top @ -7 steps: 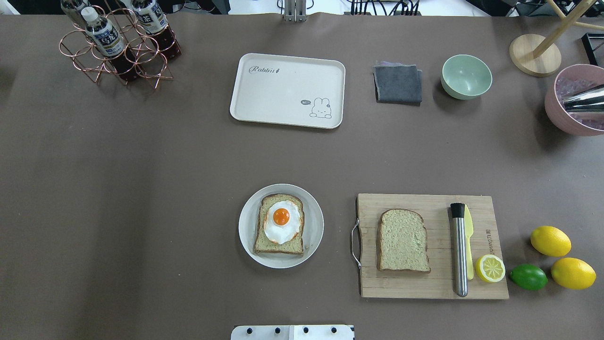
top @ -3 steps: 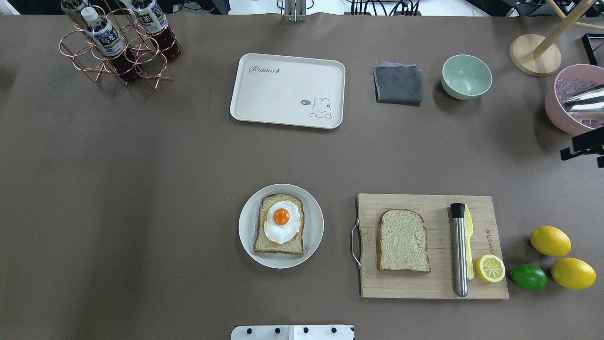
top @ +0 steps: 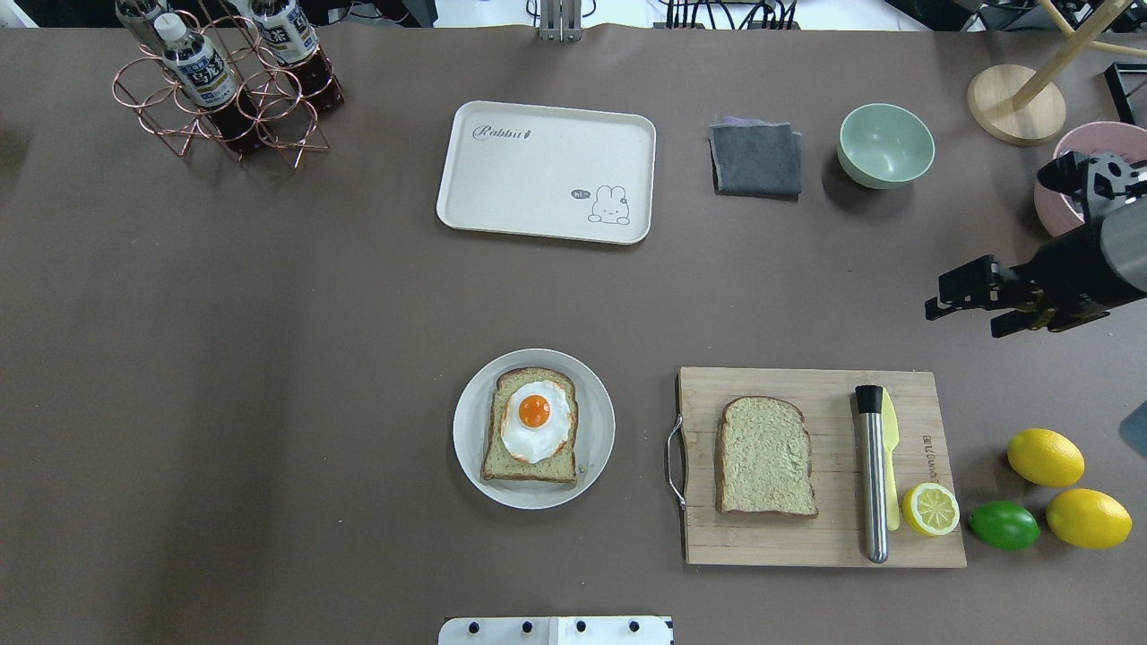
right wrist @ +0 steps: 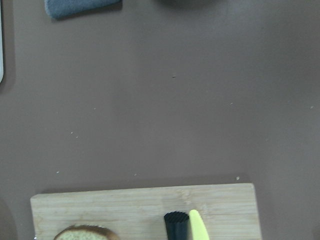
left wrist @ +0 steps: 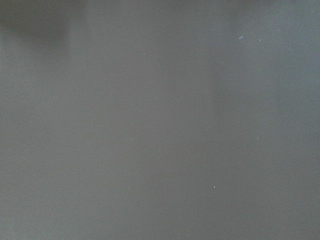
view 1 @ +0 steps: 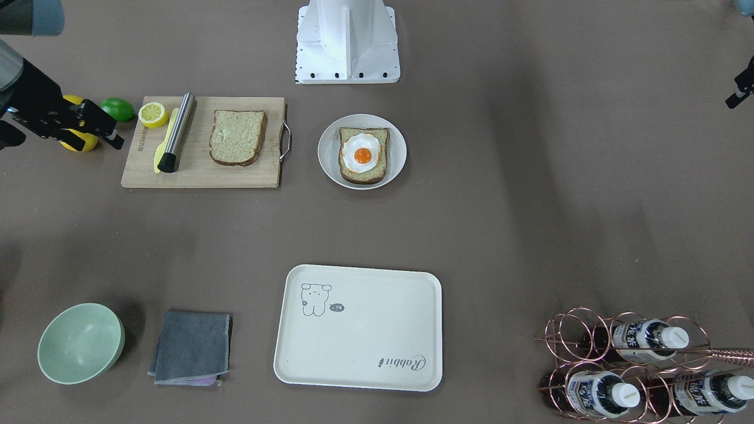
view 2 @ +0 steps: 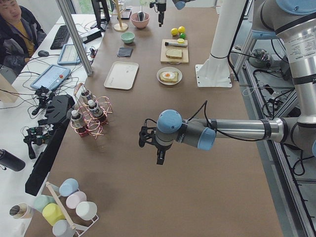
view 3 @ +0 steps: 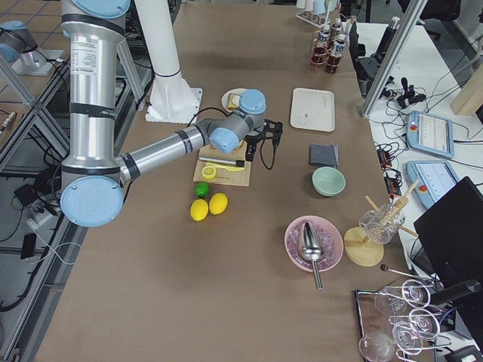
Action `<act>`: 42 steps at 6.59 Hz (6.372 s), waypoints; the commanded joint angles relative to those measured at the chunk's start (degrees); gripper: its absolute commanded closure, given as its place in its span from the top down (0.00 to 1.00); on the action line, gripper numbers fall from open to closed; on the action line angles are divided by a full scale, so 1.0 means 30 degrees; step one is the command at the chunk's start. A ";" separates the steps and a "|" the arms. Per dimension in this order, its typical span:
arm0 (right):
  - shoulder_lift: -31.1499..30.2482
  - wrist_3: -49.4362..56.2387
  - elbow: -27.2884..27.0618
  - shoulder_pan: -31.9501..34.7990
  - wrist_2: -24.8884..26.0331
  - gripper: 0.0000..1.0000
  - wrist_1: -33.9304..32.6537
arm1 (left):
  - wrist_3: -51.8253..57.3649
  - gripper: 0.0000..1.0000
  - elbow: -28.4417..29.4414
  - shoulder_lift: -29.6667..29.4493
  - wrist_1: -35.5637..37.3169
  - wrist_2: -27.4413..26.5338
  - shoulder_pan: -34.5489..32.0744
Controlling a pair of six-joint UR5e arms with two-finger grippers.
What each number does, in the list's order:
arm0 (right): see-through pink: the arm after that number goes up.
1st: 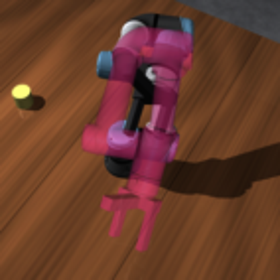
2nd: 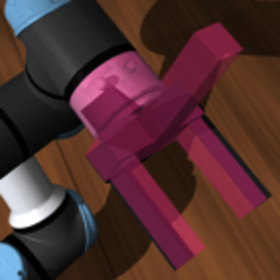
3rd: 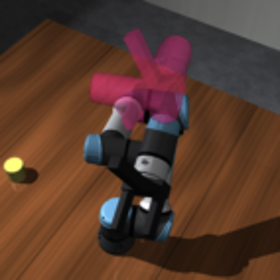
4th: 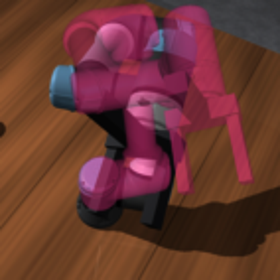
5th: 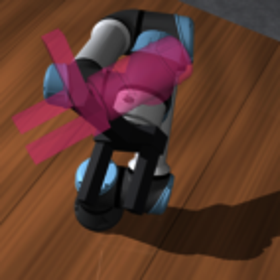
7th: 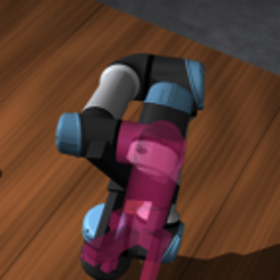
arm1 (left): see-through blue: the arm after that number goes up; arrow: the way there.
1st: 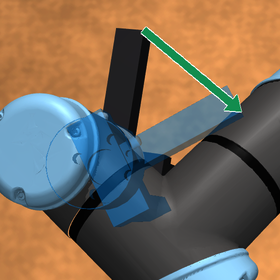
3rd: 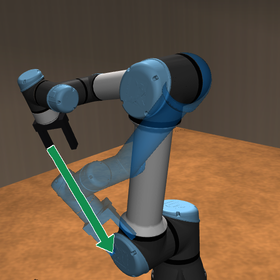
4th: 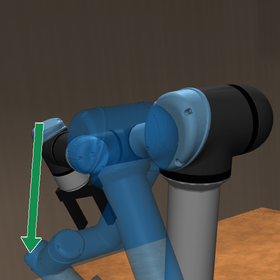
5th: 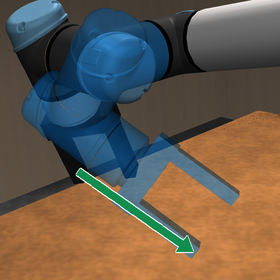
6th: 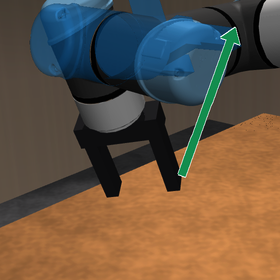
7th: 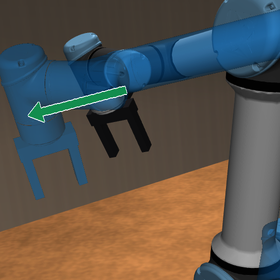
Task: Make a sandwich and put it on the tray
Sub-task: 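Move the right gripper down over the bread slice on the cutting board, then close the right gripper on the bread slice's edge, then carry the bread slice with the right gripper onto the egg toast, then open the right gripper and lift it away from the plate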
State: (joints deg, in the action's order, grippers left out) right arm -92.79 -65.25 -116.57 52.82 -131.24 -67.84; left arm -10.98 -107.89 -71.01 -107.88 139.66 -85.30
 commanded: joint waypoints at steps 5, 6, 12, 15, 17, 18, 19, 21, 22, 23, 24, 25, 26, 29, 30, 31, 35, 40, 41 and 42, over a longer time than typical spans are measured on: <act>0.1022 -0.5378 0.0762 -0.7437 0.5280 0.76 0.3347 | 0.0000 0.98 0.0747 -0.0910 0.0012 -0.0001 0.0017; 0.0495 -0.5407 0.1062 -0.7789 0.5599 0.76 0.4119 | 0.0000 0.98 0.0660 -0.0939 0.0011 -0.0001 -0.0012; 0.0461 -0.5906 0.1884 -0.8788 0.6042 0.61 0.4156 | 0.0029 0.98 0.0572 -0.0882 -0.0018 0.0028 -0.0188; 0.0606 -0.5906 0.1884 -0.8906 0.6100 0.00 0.4156 | 0.0116 0.98 0.0454 -0.0588 -0.0106 0.0058 -0.0218; 0.0664 -0.5846 0.1449 -0.8703 0.5809 0.00 0.4156 | 0.0175 0.98 0.0425 -0.0529 -0.0106 0.0146 -0.0480; 0.0752 -0.5847 0.0721 -0.7918 0.4966 0.00 0.4156 | 0.0204 0.98 0.0425 -0.0529 -0.0106 0.0146 -0.0510; 0.1594 -0.5847 0.0365 -0.6431 0.3392 0.00 0.4127 | 0.0205 0.98 0.0367 -0.0500 -0.0106 0.0146 -0.0569; 0.3904 -0.5935 0.0884 -0.5859 0.2877 0.00 0.4098 | 0.0117 0.98 0.0367 -0.0500 -0.0106 0.0116 -0.0569; 0.5454 -0.6051 0.1817 -0.6178 0.2965 0.00 0.4040 | 0.0117 0.98 0.0367 -0.0500 -0.0106 0.0087 -0.0569; 0.7239 -0.7647 0.2842 -0.7109 0.3430 0.00 0.4010 | 0.0117 0.98 0.0425 -0.0500 -0.0106 0.0000 -0.0569; 0.8794 -0.7924 0.3838 -0.8424 0.4594 0.00 0.3952 | 0.0088 0.98 0.0425 -0.0500 -0.0106 -0.0001 -0.0598; 0.9448 -0.7840 0.4631 -0.9394 0.5853 0.00 0.4009 | 0.0087 0.98 0.0425 -0.0500 -0.0106 -0.0001 -0.0686; 0.9657 -0.7752 0.4958 -0.9781 0.5982 0.00 0.4068 | 0.0087 0.98 0.0454 -0.0500 -0.0106 -0.0001 -0.0744; 1.0654 -0.7634 0.6366 -0.9961 0.6772 0.00 0.4127 | 0.0145 0.98 0.0396 -0.0471 -0.0106 -0.0001 -0.1066; 1.0685 -0.7576 0.6629 -0.9961 0.7035 0.00 0.4156 | 0.0146 0.98 0.0367 -0.0471 -0.0106 -0.0001 -0.1357; 1.0685 -0.7605 0.6631 -0.9990 0.7038 0.00 0.4127 | 0.0146 0.98 0.0396 -0.0471 -0.0106 -0.0001 -0.1389; 1.0656 -0.7722 0.6836 -1.0283 0.7067 0.68 0.4098 | 0.0088 0.98 0.0396 -0.0413 -0.0077 -0.0001 -0.1390; 0.9222 -0.7376 0.4677 -0.6167 0.3829 1.00 0.1074 | -0.3989 0.98 0.0338 -0.1896 -0.0803 0.0117 0.0937; 0.8988 -0.5717 0.3885 -0.5311 0.3612 1.00 -0.0370 | -0.6537 0.98 0.0250 -0.3124 -0.0954 0.0000 0.1998; 0.7826 -0.4338 0.2949 -0.4287 0.2595 1.00 -0.1371 | -0.7549 0.98 -0.0070 -0.3920 -0.0926 -0.0001 0.3488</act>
State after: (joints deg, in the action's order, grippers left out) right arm -66.35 -83.08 -104.53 36.23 -120.41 -67.58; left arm -28.10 -107.28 -79.52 -110.37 139.79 -79.70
